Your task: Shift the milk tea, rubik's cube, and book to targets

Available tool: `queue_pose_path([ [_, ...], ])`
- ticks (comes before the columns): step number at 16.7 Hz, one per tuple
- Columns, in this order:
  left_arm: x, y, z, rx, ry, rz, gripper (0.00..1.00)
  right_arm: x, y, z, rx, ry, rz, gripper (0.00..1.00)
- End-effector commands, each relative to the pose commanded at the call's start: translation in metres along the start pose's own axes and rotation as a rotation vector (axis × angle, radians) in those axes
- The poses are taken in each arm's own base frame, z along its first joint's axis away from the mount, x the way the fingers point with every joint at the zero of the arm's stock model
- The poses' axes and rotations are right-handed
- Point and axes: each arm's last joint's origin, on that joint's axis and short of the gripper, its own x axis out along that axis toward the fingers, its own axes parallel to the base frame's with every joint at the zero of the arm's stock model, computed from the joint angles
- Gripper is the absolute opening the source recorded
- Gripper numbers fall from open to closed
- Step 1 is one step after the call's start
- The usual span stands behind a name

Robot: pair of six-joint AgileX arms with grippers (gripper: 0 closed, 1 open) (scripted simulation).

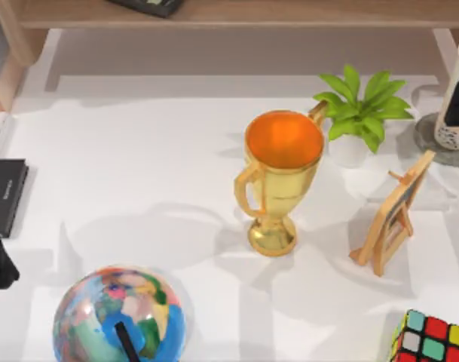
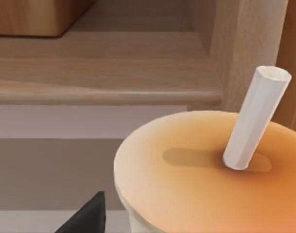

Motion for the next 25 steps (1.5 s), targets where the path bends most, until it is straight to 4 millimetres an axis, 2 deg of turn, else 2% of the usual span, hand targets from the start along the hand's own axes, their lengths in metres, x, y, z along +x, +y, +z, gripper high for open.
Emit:
queue_pose_path([
  [3,0.000,0.000,0.000,0.000,0.000,0.000,1.00,-0.008,0.000,0.014,0.000,-0.002,0.000,1.00],
  [10,0.000,0.000,0.000,0.000,0.000,0.000,1.00,-0.008,0.001,0.020,0.009,-0.014,0.002,1.00],
  [12,0.000,0.000,0.000,0.000,0.000,0.000,1.00,-0.005,0.011,0.040,0.051,-0.051,0.029,1.00],
  [17,0.000,0.000,0.000,0.000,0.000,0.000,1.00,-0.006,0.058,0.121,0.280,-0.078,0.176,1.00],
  [19,0.000,0.000,0.000,0.000,0.000,0.000,1.00,-0.014,0.078,0.137,0.371,0.026,0.224,1.00],
  [21,0.000,0.000,0.000,0.000,0.000,0.000,1.00,-0.027,0.091,0.140,0.430,0.193,0.228,1.00],
  [23,0.000,0.000,0.000,0.000,0.000,0.000,1.00,-0.045,0.096,0.129,0.448,0.410,0.179,1.00],
  [25,0.000,0.000,0.000,0.000,0.000,0.000,1.00,-0.062,0.097,0.107,0.431,0.655,0.090,1.00],
])
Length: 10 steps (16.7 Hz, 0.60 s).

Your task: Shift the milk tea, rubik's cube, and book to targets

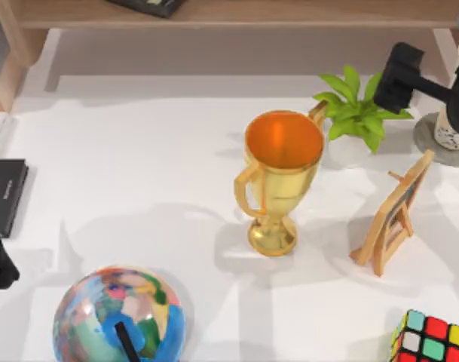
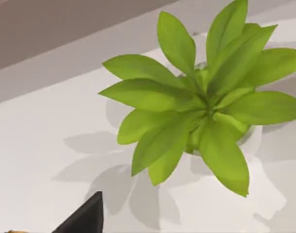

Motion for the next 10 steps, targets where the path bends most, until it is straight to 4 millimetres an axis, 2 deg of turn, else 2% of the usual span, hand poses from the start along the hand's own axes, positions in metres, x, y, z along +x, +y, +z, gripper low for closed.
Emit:
queue_pose_path([
  [2,0.000,0.000,0.000,0.000,0.000,0.000,1.00,-0.002,-0.003,-0.028,0.016,0.205,-0.120,1.00],
  [5,0.000,0.000,0.000,0.000,0.000,0.000,1.00,-0.011,0.003,-0.066,0.027,0.463,-0.252,1.00],
  [8,0.000,0.000,0.000,0.000,0.000,0.000,1.00,-0.022,-0.001,-0.096,0.055,0.629,-0.397,1.00],
  [10,0.000,0.000,0.000,0.000,0.000,0.000,1.00,-0.031,-0.006,-0.108,0.067,0.689,-0.468,1.00],
])
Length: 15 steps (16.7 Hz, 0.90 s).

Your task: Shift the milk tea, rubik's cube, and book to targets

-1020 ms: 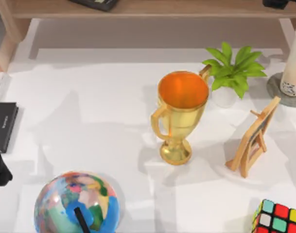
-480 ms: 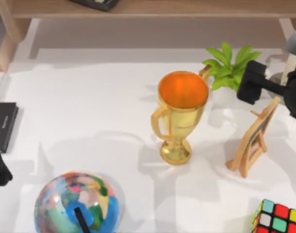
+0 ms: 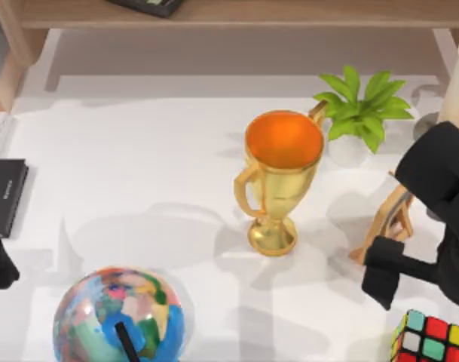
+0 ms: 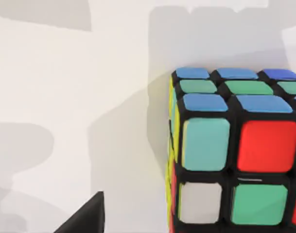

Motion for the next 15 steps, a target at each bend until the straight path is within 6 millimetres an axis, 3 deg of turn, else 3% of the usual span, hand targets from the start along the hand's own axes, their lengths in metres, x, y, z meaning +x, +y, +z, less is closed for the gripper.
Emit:
queue_pose_path([
  [3,0.000,0.000,0.000,0.000,0.000,0.000,1.00,-0.008,-0.007,-0.012,0.019,0.016,-0.014,1.00],
  [9,0.000,0.000,0.000,0.000,0.000,0.000,1.00,-0.008,-0.008,-0.012,0.023,0.013,-0.012,1.00],
  [15,0.000,0.000,0.000,0.000,0.000,0.000,1.00,0.034,-0.006,-0.012,0.021,0.009,-0.002,1.00],
])
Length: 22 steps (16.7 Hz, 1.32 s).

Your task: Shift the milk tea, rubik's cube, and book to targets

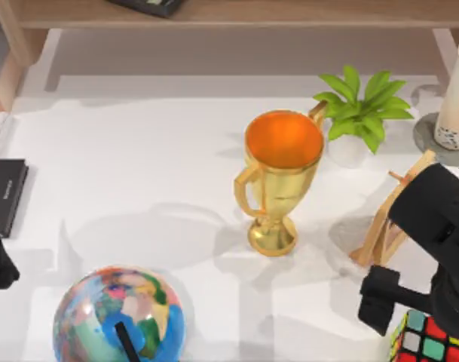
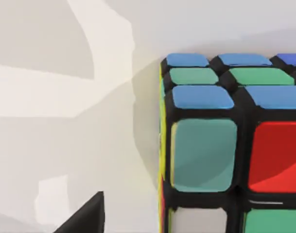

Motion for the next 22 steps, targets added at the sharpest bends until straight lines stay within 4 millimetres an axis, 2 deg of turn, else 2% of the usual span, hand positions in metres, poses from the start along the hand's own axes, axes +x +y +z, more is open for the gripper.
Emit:
queue_pose_path([
  [3,0.0000,0.0000,0.0000,0.000,0.000,0.000,1.00,0.0160,-0.0022,-0.0016,0.000,0.004,-0.008,1.00],
  [7,0.0000,0.0000,0.0000,0.000,0.000,0.000,1.00,0.0164,-0.0023,-0.0016,0.000,0.005,-0.008,1.00],
  [20,0.0000,0.0000,0.0000,0.000,0.000,0.000,1.00,0.0164,-0.0023,-0.0016,0.000,0.005,-0.008,0.02],
  [22,0.0000,0.0000,0.0000,0.000,0.000,0.000,1.00,0.0164,-0.0023,-0.0016,0.000,0.005,-0.008,0.00],
])
